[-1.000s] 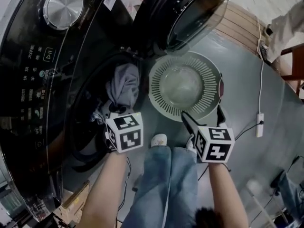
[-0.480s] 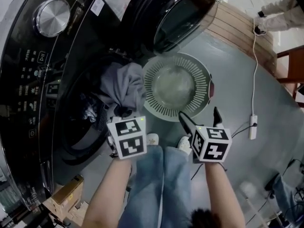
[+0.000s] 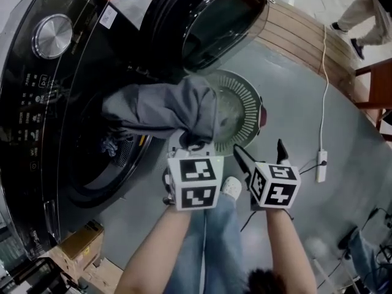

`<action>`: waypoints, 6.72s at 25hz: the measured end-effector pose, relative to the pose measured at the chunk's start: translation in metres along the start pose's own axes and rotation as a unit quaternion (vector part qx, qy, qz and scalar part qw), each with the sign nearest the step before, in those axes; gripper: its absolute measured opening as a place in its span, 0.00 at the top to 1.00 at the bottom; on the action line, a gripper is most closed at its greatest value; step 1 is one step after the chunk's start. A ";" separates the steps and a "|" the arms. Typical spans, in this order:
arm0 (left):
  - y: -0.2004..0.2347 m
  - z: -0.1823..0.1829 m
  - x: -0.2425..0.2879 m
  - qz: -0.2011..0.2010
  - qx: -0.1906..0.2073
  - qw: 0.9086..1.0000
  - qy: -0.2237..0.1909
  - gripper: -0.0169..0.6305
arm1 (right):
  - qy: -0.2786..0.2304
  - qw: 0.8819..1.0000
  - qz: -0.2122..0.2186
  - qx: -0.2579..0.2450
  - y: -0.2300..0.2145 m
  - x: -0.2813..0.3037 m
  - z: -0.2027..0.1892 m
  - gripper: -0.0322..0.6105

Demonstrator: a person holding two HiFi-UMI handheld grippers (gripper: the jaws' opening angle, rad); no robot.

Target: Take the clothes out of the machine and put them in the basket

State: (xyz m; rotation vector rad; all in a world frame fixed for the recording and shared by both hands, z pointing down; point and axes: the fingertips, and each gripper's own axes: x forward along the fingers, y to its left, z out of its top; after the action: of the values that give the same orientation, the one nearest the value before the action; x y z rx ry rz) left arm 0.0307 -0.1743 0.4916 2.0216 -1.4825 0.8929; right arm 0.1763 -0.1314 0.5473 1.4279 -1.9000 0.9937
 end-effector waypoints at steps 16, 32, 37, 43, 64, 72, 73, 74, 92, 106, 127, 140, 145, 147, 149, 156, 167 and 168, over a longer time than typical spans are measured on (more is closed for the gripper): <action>-0.043 -0.011 0.042 -0.058 -0.004 0.998 0.040 0.68 | -0.005 0.999 -0.023 0.027 -0.049 -0.010 -0.007 0.07; 0.076 -0.088 0.034 0.036 0.059 0.990 0.122 0.32 | 0.015 1.000 -0.013 0.001 -0.009 0.008 -0.022 0.07; 0.124 -0.109 0.030 0.057 0.070 0.985 0.149 0.18 | 0.020 1.000 -0.011 -0.003 0.014 0.017 -0.026 0.07; 0.165 -0.133 0.039 0.059 0.104 0.976 0.181 0.12 | 0.030 1.000 -0.003 -0.008 0.047 0.034 -0.034 0.07; 0.230 -0.158 0.123 0.039 0.306 0.923 0.232 0.10 | 0.047 0.999 -0.011 0.006 0.097 0.079 -0.053 0.07; 0.211 -0.140 0.102 0.063 0.304 0.934 0.177 0.79 | 0.037 0.999 -0.012 0.014 0.099 0.075 -0.046 0.07; 0.210 -0.138 0.100 0.061 0.292 0.938 0.177 0.80 | 0.035 0.999 -0.011 0.013 0.099 0.073 -0.045 0.07; 0.209 -0.136 0.098 0.059 0.278 0.942 0.179 0.81 | 0.034 0.999 -0.010 0.010 0.099 0.071 -0.044 0.07; 0.118 -0.084 0.014 -0.023 0.110 0.986 0.127 0.82 | 0.017 1.000 -0.008 0.001 0.066 0.007 -0.029 0.08; 0.027 0.027 -0.056 -0.125 0.011 0.992 0.028 0.82 | -0.005 1.000 -0.021 0.003 0.021 -0.049 -0.003 0.08; -0.046 0.054 -0.035 -0.285 -0.021 0.958 0.010 0.77 | 0.002 0.999 -0.032 0.015 0.006 -0.047 -0.011 0.08; 0.064 -0.053 -0.005 -0.106 0.030 0.988 0.112 0.44 | 0.024 0.999 -0.027 0.007 0.021 -0.032 -0.029 0.08; 0.091 -0.098 0.006 -0.077 0.072 0.984 0.142 0.44 | 0.039 0.999 -0.021 0.000 0.034 -0.016 -0.042 0.08; 0.096 -0.114 0.013 -0.073 0.100 0.980 0.154 0.44 | 0.045 0.999 -0.018 -0.005 0.039 -0.008 -0.047 0.08; 0.100 -0.129 0.022 -0.073 0.123 0.975 0.168 0.43 | 0.050 0.999 -0.015 -0.010 0.045 0.000 -0.051 0.08; 0.104 -0.185 0.062 -0.086 0.165 0.959 0.213 0.41 | 0.061 0.998 -0.013 -0.019 0.061 0.028 -0.063 0.08; 0.097 -0.214 0.101 -0.093 0.154 0.962 0.204 0.49 | 0.071 0.997 -0.016 -0.017 0.070 0.051 -0.082 0.08; 0.100 -0.212 0.101 -0.084 0.143 0.965 0.203 0.57 | 0.072 0.997 -0.017 -0.016 0.070 0.052 -0.083 0.08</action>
State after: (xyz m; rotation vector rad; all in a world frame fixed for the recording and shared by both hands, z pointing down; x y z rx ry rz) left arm -0.0912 -0.1202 0.7095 1.9628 -0.9883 1.4114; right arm 0.0946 -0.0801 0.6198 1.3296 -1.7742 1.0178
